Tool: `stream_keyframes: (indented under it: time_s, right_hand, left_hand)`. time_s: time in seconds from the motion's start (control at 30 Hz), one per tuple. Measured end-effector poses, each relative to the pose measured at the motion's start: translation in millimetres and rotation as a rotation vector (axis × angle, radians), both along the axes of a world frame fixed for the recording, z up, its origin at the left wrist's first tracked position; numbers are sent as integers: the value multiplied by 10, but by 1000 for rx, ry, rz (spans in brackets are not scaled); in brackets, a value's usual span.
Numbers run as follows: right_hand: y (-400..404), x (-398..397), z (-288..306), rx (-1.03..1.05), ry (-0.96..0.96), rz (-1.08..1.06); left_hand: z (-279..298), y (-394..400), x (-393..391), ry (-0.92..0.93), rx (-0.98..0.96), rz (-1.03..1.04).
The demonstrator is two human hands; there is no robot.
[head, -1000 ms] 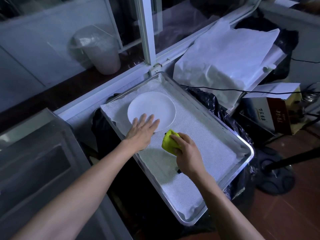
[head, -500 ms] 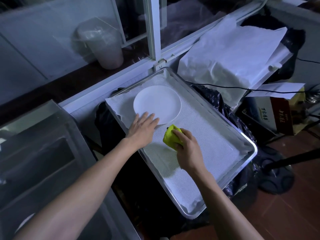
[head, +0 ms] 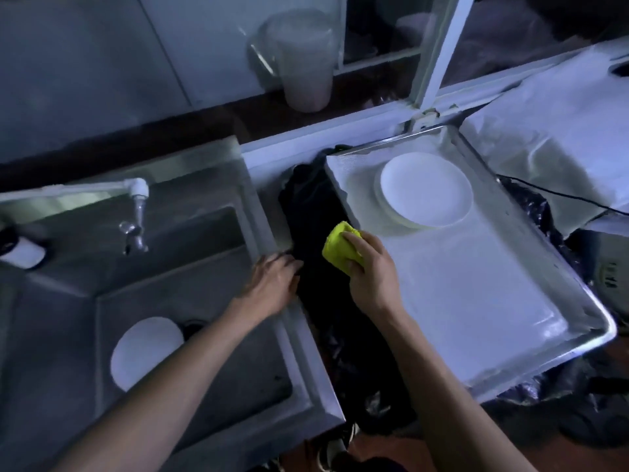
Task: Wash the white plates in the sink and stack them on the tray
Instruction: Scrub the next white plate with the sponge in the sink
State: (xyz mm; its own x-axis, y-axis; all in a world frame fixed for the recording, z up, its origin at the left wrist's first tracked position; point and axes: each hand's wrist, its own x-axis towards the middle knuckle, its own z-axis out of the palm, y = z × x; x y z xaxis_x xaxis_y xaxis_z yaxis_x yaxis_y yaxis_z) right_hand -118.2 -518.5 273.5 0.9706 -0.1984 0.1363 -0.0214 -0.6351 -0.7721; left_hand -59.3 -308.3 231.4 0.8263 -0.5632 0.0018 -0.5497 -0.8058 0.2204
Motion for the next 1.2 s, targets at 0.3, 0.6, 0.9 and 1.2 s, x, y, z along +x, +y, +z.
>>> stream_keyframes:
  time_s: [0.3,0.6,0.9,1.2]
  right_hand:
    - [1768,221,-61,-68,-10,410]
    - [3372,230,-500,-85,-10,616]
    - [4251,253,-1105,-129,134,706]
    - [4700,483,-1893,-156,309,763]
  left_hand:
    - [-70,1985,-528,148,-36,393]
    - [-622,3499,-1182,382,-123,818]
    - [-1254,4226,-1419,558,-205,965]
    - [-1922,4618,-1244,677,-306,1125]
